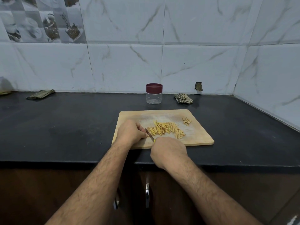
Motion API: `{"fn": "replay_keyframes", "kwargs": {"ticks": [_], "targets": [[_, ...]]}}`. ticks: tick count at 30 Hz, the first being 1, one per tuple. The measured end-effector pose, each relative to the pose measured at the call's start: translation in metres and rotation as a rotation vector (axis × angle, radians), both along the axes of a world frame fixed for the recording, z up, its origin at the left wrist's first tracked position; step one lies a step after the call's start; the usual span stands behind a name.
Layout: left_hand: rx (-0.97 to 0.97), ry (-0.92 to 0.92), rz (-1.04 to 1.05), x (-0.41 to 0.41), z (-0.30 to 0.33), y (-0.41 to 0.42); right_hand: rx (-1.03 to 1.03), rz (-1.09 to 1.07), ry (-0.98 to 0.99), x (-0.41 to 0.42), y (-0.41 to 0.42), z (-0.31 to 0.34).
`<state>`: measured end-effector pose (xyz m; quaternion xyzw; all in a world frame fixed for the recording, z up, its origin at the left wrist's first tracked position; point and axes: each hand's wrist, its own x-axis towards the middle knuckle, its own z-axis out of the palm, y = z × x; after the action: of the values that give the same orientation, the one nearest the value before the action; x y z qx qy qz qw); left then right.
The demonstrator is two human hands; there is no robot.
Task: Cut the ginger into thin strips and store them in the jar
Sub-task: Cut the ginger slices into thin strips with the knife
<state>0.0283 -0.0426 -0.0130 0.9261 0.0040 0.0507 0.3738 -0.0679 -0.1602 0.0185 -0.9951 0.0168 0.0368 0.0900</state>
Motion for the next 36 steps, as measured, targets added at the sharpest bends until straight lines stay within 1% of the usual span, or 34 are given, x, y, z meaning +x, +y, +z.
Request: {"fn": "replay_keyframes", "kwargs": {"ticks": [13, 19, 25, 29, 36], "targets": [[-0.035, 0.04, -0.027, 0.0, 0.006, 0.0, -0.065, 0.013, 0.0, 0.0, 0.01, 0.002], [-0.015, 0.044, -0.014, 0.001, 0.006, 0.0, -0.047, 0.003, 0.081, -0.016, 0.0, -0.004], [-0.019, 0.047, -0.014, 0.001, 0.005, 0.0, -0.06, -0.015, 0.032, -0.011, 0.002, -0.003], [-0.019, 0.031, -0.003, 0.0, 0.005, 0.0, -0.043, -0.022, 0.008, -0.009, -0.002, -0.005], [0.01, -0.029, -0.016, -0.001, -0.002, 0.002, 0.063, -0.075, -0.003, -0.011, -0.015, -0.011]]}}
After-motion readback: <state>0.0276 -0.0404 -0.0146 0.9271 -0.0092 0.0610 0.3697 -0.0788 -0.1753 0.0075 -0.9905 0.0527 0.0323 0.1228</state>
